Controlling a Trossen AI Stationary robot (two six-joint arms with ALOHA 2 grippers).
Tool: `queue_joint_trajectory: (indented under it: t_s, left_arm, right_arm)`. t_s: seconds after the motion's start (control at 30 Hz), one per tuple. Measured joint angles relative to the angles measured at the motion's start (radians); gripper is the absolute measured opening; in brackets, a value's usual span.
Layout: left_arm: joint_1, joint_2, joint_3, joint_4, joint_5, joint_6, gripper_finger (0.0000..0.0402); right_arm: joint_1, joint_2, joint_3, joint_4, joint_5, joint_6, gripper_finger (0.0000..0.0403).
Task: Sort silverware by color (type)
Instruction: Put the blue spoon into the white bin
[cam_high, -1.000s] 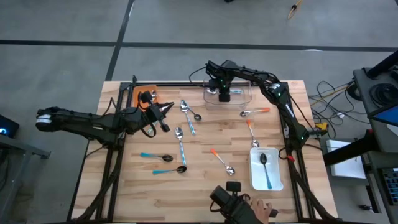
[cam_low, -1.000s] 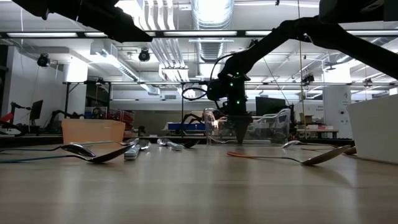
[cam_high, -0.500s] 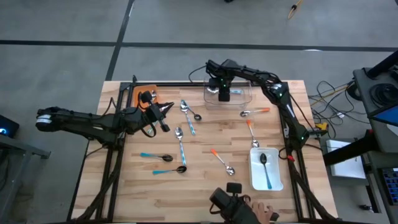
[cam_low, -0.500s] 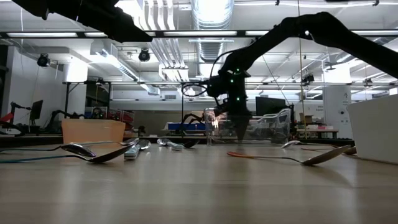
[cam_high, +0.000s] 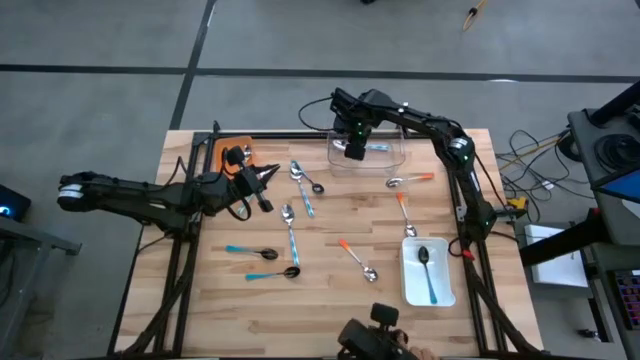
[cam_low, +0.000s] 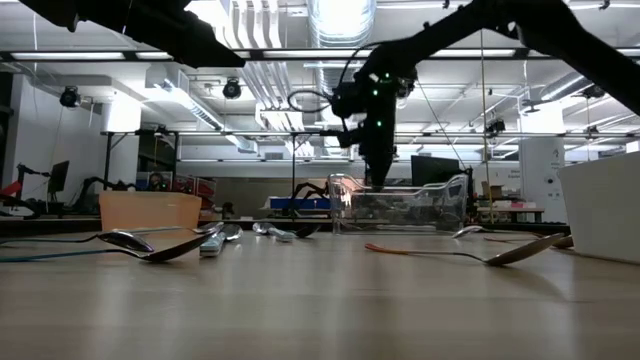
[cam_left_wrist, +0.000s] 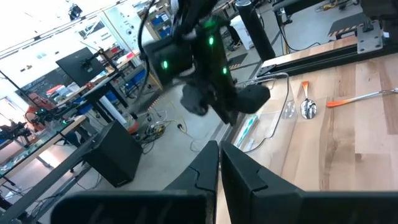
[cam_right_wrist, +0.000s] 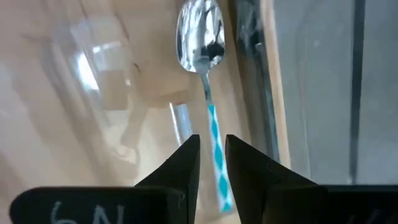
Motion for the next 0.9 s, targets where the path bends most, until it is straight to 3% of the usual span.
queue_joint_trajectory:
  t_s: [0.17,0.4,0.67,0.9]
  left_arm:
    - [0.000,0.000,0.000,-0.035,0.000,-0.085,0.0000]
    - [-0.002,0.001,0.000,-0.112,0.014,-0.276,0.0000]
    - [-0.011,0.019,0.000,-0.138,0.219,-0.488,0.0000]
    - [-0.058,0.066,0.006,-0.156,0.236,-0.569,0.0000]
  right_arm:
    - [0.037,-0.065,-0.011,-0.031,0.000,0.191,0.0063]
    - [0.120,-0.195,-0.088,-0.053,0.000,0.238,0.0038]
    - [0.236,-0.438,-0.398,0.166,-0.001,0.294,0.0012]
    - [0.345,-0.624,-0.656,0.378,0.000,0.340,0.0012]
